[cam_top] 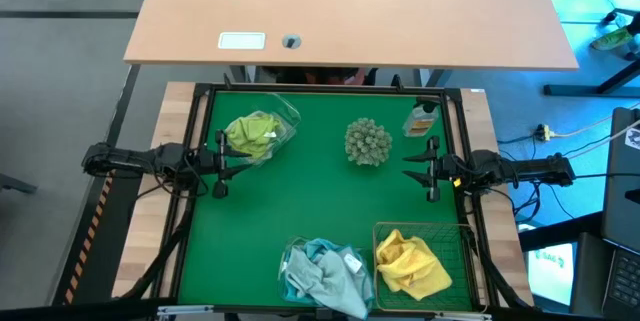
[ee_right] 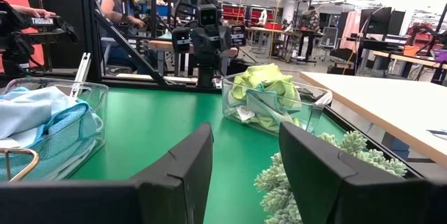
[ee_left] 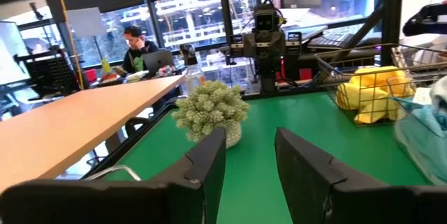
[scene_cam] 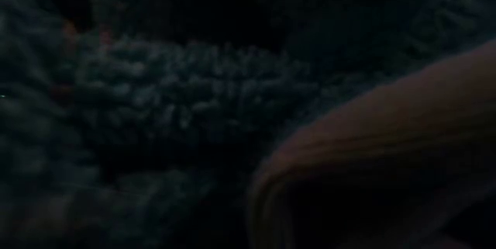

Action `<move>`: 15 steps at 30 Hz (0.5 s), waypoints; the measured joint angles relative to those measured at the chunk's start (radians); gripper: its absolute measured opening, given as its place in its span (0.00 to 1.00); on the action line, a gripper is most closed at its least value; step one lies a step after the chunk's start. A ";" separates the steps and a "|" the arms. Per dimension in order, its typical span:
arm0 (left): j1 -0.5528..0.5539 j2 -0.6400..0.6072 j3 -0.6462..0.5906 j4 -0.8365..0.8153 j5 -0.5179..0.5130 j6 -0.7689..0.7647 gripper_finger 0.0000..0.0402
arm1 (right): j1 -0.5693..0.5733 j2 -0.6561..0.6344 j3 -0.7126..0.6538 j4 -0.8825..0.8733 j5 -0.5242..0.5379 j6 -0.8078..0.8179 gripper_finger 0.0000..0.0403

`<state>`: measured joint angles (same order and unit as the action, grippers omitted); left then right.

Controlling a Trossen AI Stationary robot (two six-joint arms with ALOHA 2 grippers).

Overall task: Sort microfiber towel by color & place in baskets
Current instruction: Return to Home Position

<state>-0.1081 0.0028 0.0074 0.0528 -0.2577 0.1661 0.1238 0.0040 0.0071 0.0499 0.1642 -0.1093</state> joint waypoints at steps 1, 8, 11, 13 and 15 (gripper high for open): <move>0.004 0.000 0.000 0.000 0.000 0.000 0.30 | 0.000 0.000 0.000 0.000 0.000 0.000 0.41; 0.012 0.000 0.000 0.000 0.000 0.000 0.30 | 0.000 0.000 0.000 0.000 0.000 0.000 0.41; 0.012 0.000 0.000 0.000 0.000 0.000 0.30 | 0.000 0.000 0.000 0.000 0.000 0.000 0.41; 0.012 0.000 0.000 0.000 0.000 0.000 0.30 | 0.000 0.000 0.000 0.000 0.000 0.000 0.41; 0.012 0.000 0.000 0.000 0.000 0.000 0.30 | 0.000 0.000 0.000 0.000 0.000 0.000 0.41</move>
<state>-0.0963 0.0027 0.0074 0.0528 -0.2577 0.1660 0.1238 0.0040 0.0071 0.0498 0.1642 -0.1093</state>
